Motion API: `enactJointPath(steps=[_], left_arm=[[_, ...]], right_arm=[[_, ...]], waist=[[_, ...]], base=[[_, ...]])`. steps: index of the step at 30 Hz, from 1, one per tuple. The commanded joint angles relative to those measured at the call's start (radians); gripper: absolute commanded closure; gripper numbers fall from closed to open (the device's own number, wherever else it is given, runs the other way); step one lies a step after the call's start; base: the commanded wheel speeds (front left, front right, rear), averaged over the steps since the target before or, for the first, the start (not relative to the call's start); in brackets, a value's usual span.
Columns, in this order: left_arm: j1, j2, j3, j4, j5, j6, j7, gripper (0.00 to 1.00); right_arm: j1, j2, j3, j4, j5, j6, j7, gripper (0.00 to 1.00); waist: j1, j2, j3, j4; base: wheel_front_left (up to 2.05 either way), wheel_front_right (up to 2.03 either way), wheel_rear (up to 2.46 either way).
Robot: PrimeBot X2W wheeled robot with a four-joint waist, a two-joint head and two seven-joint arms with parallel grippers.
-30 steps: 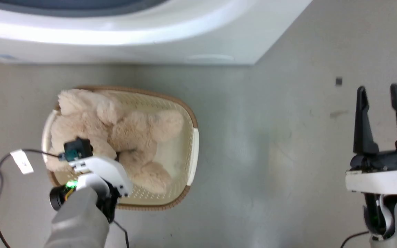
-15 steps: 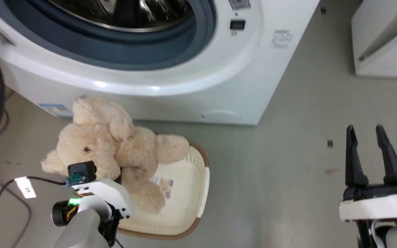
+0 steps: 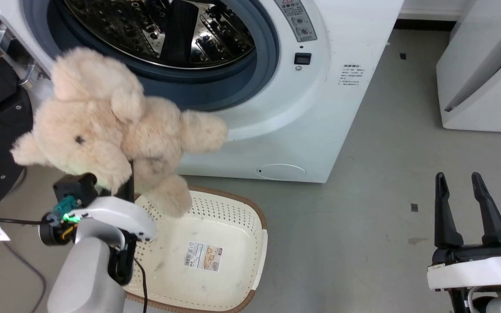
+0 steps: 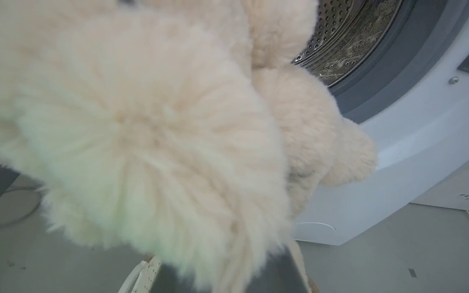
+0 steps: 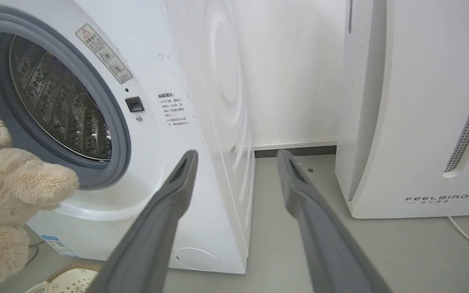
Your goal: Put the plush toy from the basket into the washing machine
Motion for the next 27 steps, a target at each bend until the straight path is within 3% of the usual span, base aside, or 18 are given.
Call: enactJointPath(steps=[1, 10, 27], left_arm=[[-0.001, -0.005, 0.013, -0.031, 0.010, 0.005, -0.008, 1.00], [-0.134, -0.002, 0.063, -0.057, 0.052, -0.003, -0.008, 1.00], [-0.672, 0.139, 0.146, 0.095, 0.091, -0.021, -0.008, 1.00]], right_arm=[[0.002, -0.001, 0.002, -0.006, 0.004, 0.001, -0.005, 0.00], [-0.048, -0.001, 0.016, -0.027, 0.005, 0.001, -0.005, 0.00], [-0.172, -0.001, 0.027, -0.065, 0.040, 0.001, -0.005, 0.00]], waist=[[0.0001, 0.0000, 0.008, -0.007], [0.0001, 0.0000, 0.119, -0.083], [0.0001, 0.0000, 0.427, -0.226]], base=[[0.00, 0.00, 0.00], [0.00, 0.00, 0.00], [0.00, 0.00, 0.00]])
